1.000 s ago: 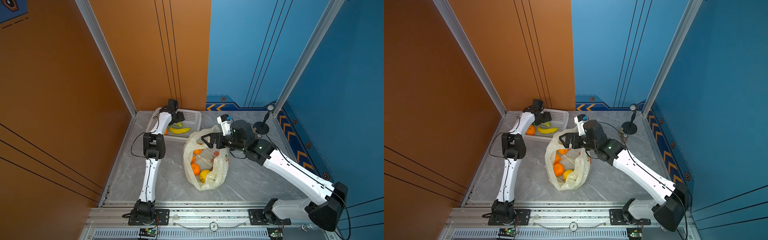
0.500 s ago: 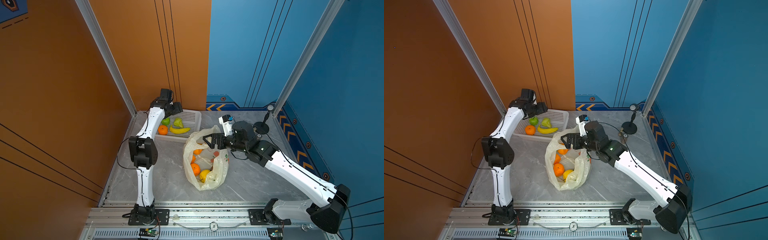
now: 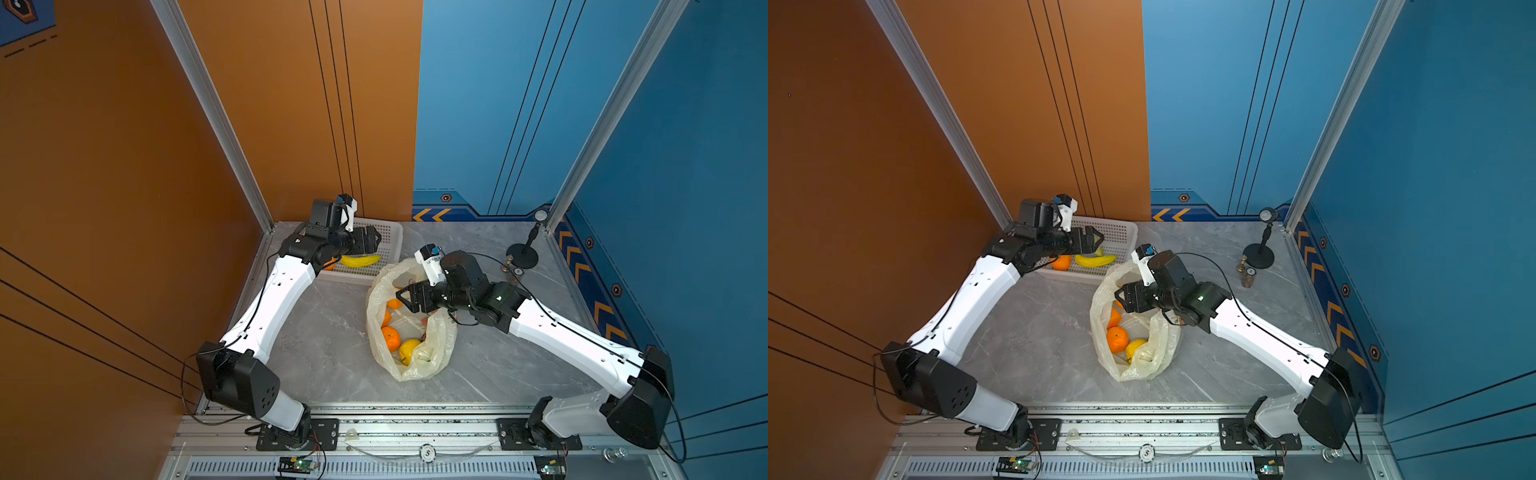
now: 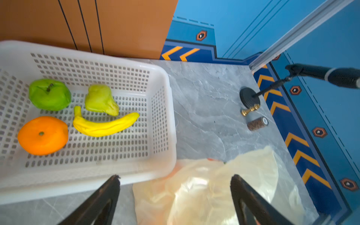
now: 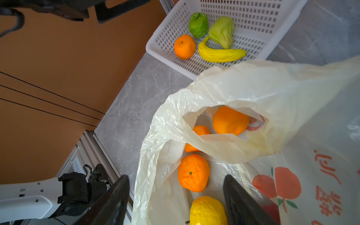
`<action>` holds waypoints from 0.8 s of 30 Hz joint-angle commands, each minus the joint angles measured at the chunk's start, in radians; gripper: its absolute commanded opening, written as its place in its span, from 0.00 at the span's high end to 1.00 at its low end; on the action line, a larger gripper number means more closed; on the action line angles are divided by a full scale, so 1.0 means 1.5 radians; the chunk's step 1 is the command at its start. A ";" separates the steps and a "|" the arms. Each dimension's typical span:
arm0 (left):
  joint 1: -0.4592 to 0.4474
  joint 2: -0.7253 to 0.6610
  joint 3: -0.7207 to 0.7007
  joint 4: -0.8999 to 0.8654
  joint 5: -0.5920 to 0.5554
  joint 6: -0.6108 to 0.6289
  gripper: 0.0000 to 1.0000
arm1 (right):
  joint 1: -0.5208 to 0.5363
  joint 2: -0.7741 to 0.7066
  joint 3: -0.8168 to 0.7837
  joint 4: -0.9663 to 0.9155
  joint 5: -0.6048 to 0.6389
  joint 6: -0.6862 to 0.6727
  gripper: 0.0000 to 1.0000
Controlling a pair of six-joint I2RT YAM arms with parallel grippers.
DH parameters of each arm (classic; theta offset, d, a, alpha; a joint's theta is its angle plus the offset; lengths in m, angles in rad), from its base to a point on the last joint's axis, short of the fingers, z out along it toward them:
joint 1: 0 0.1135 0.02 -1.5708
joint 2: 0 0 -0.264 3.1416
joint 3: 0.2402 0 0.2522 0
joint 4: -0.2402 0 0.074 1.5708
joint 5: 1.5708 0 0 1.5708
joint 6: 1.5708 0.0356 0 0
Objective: Untie the knot of the plastic bag and take out the fruit
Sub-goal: Pick up the fruit from the plastic bag.
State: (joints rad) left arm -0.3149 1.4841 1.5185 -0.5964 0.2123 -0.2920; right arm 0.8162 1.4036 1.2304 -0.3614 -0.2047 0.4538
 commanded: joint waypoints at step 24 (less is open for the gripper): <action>-0.093 0.052 -0.060 -0.116 -0.140 0.036 0.85 | 0.040 0.174 -0.039 0.073 0.194 0.048 0.31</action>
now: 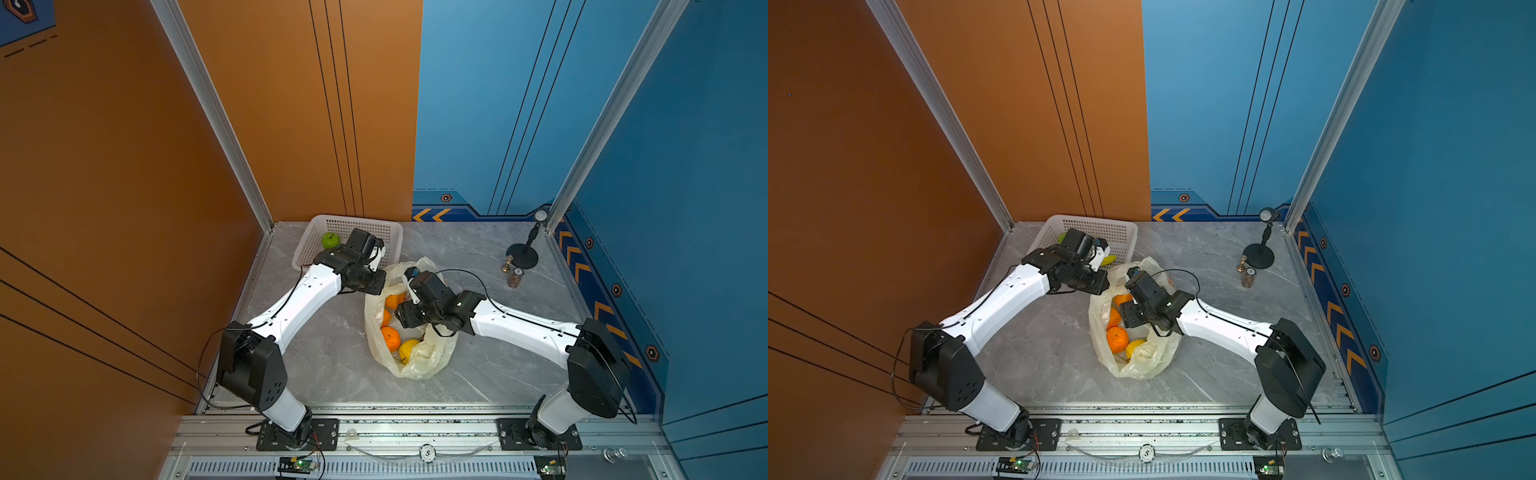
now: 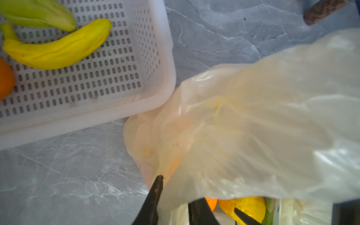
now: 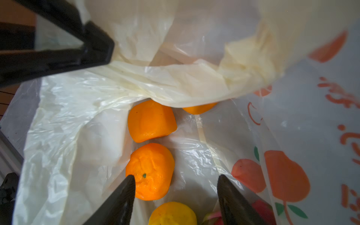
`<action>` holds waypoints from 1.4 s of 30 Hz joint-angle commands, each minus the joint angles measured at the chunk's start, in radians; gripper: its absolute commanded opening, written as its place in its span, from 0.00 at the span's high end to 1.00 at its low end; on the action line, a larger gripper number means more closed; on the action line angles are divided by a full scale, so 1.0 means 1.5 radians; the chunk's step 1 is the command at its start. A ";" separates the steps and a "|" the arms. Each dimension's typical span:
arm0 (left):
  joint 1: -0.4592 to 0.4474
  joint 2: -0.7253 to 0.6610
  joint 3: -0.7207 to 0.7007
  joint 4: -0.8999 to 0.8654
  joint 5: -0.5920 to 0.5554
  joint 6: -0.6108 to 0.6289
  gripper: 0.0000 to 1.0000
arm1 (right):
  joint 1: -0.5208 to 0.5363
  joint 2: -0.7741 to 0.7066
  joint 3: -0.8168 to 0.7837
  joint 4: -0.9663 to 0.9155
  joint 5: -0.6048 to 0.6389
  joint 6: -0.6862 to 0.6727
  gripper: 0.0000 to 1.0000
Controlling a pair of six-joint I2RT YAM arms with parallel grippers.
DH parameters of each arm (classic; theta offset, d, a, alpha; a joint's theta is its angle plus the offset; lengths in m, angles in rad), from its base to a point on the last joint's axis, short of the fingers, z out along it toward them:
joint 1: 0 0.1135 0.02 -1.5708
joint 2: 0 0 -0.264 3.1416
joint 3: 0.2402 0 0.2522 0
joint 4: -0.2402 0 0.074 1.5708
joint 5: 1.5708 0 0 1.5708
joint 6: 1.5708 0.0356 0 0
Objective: Untie the knot of the plastic bag and take out the fruit
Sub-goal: Pick up the fruit from the plastic bag.
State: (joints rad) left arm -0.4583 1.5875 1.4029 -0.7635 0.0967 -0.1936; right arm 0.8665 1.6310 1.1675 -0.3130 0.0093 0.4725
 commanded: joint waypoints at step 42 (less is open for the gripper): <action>0.023 -0.032 -0.085 0.115 -0.116 -0.150 1.00 | -0.028 0.317 0.165 0.200 0.124 0.177 0.34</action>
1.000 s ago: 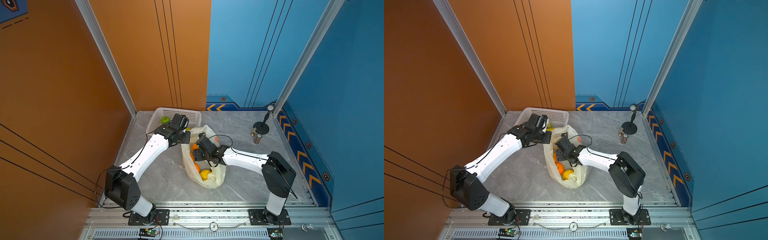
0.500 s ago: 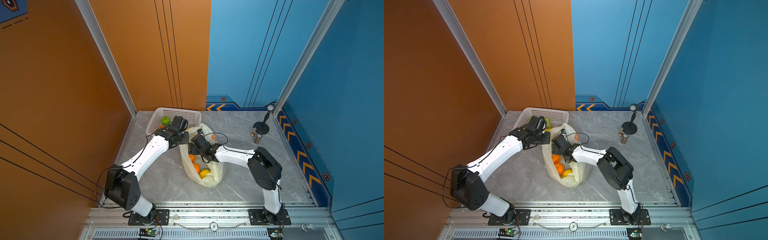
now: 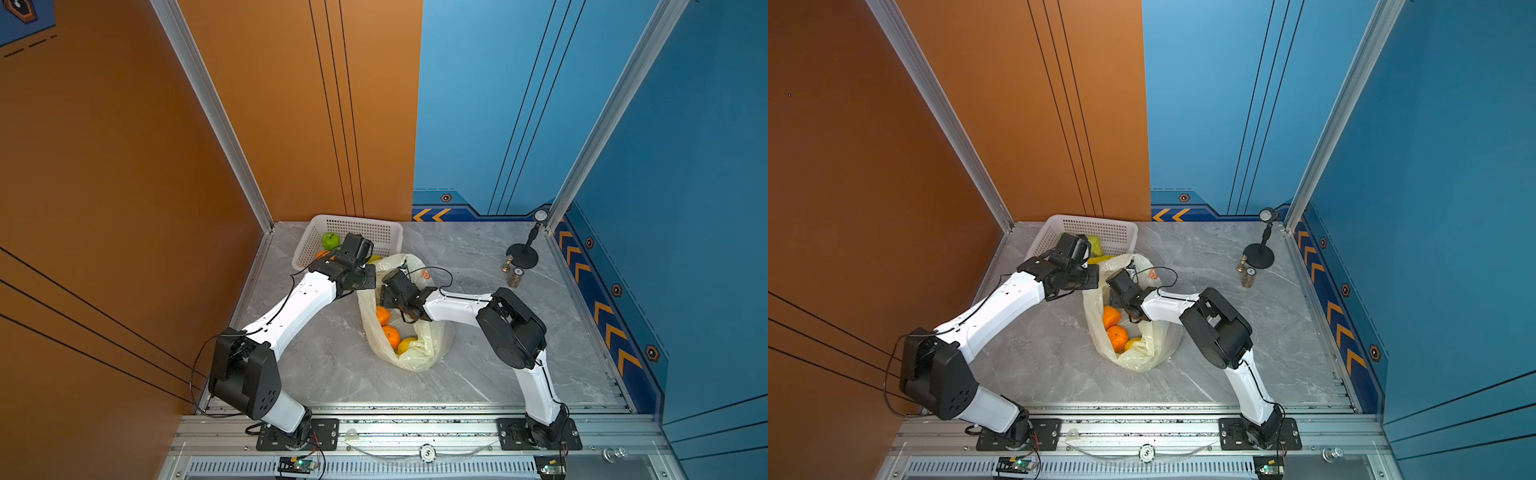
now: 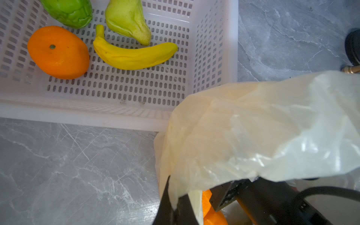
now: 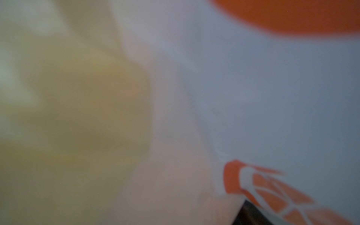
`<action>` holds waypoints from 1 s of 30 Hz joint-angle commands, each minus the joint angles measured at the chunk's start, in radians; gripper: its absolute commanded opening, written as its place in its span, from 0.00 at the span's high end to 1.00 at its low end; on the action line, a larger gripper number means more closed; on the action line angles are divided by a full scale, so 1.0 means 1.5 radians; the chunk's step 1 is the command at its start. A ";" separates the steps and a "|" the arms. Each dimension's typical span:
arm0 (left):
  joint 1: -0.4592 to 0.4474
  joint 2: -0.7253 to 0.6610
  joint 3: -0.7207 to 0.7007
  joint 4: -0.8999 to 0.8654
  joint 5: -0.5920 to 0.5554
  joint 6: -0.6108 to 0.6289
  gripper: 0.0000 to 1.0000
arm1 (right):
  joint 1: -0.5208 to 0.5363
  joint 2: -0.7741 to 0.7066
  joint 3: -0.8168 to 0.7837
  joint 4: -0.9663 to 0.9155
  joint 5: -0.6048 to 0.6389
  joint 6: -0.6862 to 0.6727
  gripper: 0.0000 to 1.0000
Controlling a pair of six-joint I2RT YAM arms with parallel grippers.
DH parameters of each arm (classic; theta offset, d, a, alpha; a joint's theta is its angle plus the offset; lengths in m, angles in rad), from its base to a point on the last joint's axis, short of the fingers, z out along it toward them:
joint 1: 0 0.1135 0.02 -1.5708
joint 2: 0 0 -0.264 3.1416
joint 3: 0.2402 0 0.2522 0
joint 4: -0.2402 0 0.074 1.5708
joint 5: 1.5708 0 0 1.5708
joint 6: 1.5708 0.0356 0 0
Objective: Untie the knot of the plastic bag and take out the fruit
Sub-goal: Pick up the fruit from the plastic bag.
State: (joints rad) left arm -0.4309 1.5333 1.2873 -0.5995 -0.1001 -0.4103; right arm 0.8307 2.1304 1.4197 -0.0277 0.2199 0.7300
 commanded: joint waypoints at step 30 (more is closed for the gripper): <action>0.004 0.033 0.003 0.024 0.027 -0.003 1.00 | 0.003 -0.283 -0.189 0.028 -0.211 -0.085 0.51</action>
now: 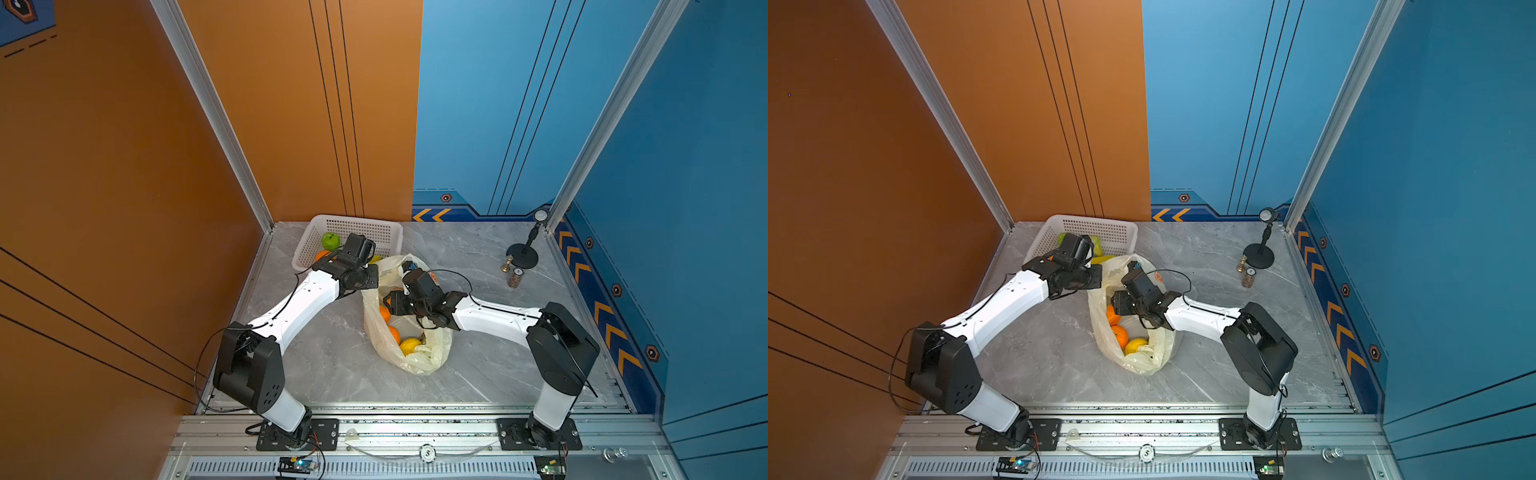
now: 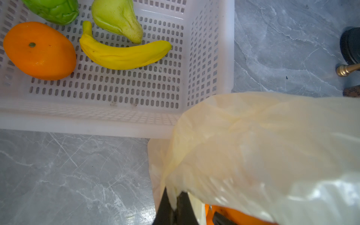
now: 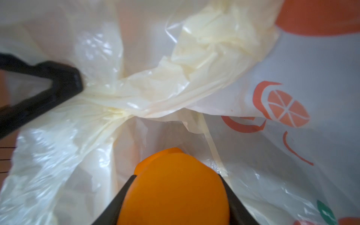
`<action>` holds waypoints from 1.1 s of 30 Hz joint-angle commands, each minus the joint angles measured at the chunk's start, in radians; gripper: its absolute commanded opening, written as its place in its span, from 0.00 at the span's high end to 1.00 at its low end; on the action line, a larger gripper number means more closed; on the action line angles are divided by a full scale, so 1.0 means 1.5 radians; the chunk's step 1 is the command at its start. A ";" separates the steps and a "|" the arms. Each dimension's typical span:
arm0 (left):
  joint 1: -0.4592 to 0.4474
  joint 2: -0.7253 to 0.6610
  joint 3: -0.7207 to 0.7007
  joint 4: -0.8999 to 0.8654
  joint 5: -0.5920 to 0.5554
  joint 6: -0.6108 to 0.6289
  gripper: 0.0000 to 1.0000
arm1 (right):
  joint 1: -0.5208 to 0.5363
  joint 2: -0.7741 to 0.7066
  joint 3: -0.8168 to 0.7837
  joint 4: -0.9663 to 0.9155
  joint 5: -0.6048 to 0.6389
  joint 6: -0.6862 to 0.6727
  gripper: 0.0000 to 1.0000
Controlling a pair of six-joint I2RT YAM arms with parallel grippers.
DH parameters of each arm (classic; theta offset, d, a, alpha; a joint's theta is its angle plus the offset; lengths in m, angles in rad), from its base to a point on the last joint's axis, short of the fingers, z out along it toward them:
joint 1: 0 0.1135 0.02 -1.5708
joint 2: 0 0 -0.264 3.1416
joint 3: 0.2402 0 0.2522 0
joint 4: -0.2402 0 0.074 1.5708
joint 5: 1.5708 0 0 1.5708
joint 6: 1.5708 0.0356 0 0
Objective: Untie the knot of the plastic bag and take out the fruit
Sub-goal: Pick up the fruit from the plastic bag, then place the fruit in the basket.
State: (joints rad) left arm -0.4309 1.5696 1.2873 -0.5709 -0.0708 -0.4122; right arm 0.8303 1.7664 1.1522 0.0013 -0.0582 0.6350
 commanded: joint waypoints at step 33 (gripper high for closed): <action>0.022 -0.176 -0.114 0.210 0.272 0.192 0.55 | -0.167 -0.288 0.030 -0.067 -0.177 0.016 0.50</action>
State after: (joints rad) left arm -0.4026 1.3434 1.1381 -0.3508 0.2203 -0.2050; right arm 0.5919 1.3373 1.1454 -0.0250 -0.2413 0.6376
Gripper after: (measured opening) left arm 0.450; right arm 0.560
